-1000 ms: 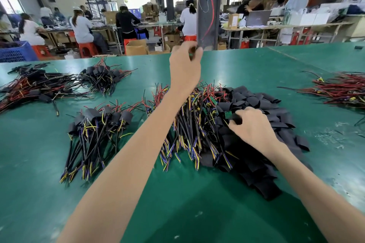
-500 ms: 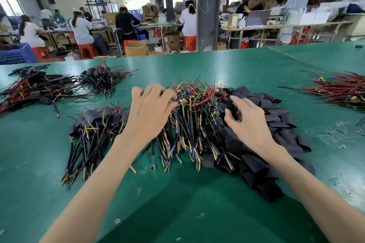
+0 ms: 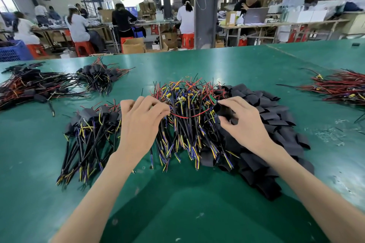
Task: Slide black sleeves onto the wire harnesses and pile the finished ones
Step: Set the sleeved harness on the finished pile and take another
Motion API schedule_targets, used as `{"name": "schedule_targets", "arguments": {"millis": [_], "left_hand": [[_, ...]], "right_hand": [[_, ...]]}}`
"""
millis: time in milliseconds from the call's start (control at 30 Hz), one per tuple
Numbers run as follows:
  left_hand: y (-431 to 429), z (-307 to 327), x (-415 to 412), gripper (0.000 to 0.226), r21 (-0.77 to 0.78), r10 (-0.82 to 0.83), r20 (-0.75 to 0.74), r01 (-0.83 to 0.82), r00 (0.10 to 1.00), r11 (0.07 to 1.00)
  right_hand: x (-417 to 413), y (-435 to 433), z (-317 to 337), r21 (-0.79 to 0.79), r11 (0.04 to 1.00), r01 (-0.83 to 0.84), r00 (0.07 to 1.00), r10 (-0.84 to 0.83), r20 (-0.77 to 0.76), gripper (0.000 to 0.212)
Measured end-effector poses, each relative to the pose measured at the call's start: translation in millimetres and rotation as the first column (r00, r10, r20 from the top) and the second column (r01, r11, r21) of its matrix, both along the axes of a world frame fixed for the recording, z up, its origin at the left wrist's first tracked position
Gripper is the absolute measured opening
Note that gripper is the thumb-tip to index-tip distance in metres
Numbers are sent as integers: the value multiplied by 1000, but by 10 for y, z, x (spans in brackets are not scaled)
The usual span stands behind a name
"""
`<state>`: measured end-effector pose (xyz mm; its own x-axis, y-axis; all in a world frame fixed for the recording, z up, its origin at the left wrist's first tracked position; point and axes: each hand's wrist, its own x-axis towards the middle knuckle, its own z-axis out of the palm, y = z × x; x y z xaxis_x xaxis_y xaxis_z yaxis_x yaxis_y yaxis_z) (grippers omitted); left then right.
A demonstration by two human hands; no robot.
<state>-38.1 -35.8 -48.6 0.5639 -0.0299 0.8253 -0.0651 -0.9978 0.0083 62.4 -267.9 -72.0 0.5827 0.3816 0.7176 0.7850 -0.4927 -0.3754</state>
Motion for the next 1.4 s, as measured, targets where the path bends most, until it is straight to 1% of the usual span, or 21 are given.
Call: {"name": "schedule_targets", "arguments": {"millis": [233, 400, 567, 633, 700, 767, 833, 900, 933, 1000, 1033, 1133, 1200, 1300, 1400], "left_hand": [[-39, 12, -28, 9, 32, -18, 9, 18, 1000, 999], [-56, -1, -32, 10, 34, -33, 8, 33, 999, 999], [-86, -48, 7, 10, 41, -31, 9, 30, 999, 999], [-104, -69, 27, 9, 38, -37, 15, 36, 999, 999], [-140, -95, 43, 8, 16, -53, 17, 53, 998, 998], [-207, -133, 53, 13, -36, -104, -19, 103, 994, 994], [-296, -167, 49, 32, -134, -208, -109, 193, 972, 972], [-359, -204, 37, 52, -241, -330, -183, 284, 926, 928], [-376, -221, 33, 54, -294, -384, -200, 318, 902, 901], [-387, -234, 39, 44, -390, -456, -192, 358, 869, 848], [-389, -231, 46, 38, -409, -473, -167, 376, 865, 832], [-395, -215, 58, 20, -428, -483, -104, 399, 870, 811], [-398, -201, 52, 14, -472, -472, -86, 381, 877, 795], [-410, -177, 28, 12, -620, -468, -86, 320, 879, 716], [-417, -151, 9, 22, -721, -484, -93, 277, 870, 636]], "right_hand": [[-10, -17, 36, -47, 998, -48, 996, 51, 68, 36], [-38, -12, 26, -55, 994, -94, 992, 98, 75, 36], [-78, 23, 13, -110, 986, -127, 984, 139, 109, 36], [-99, 41, 21, -137, 985, -106, 979, 127, 157, 37], [-117, 61, 25, -178, 984, -23, 963, 70, 259, 35], [-138, 89, 30, -201, 978, 48, 939, 25, 344, 34], [-165, 120, 26, -206, 976, 67, 925, 16, 380, 34], [-192, 148, 11, -197, 980, 39, 934, 35, 356, 36], [-209, 160, 3, -193, 981, 14, 946, 49, 322, 38], [-248, 184, -15, -184, 983, -23, 966, 69, 248, 41], [-262, 193, -23, -174, 984, -35, 972, 74, 222, 41], [-280, 203, -34, -127, 990, -60, 983, 81, 166, 40], [-280, 203, -31, -112, 992, -66, 986, 82, 148, 40], [-274, 205, -36, -123, 990, -71, 981, 92, 168, 39], [-276, 203, -27, -115, 990, -78, 977, 99, 190, 39]]}}
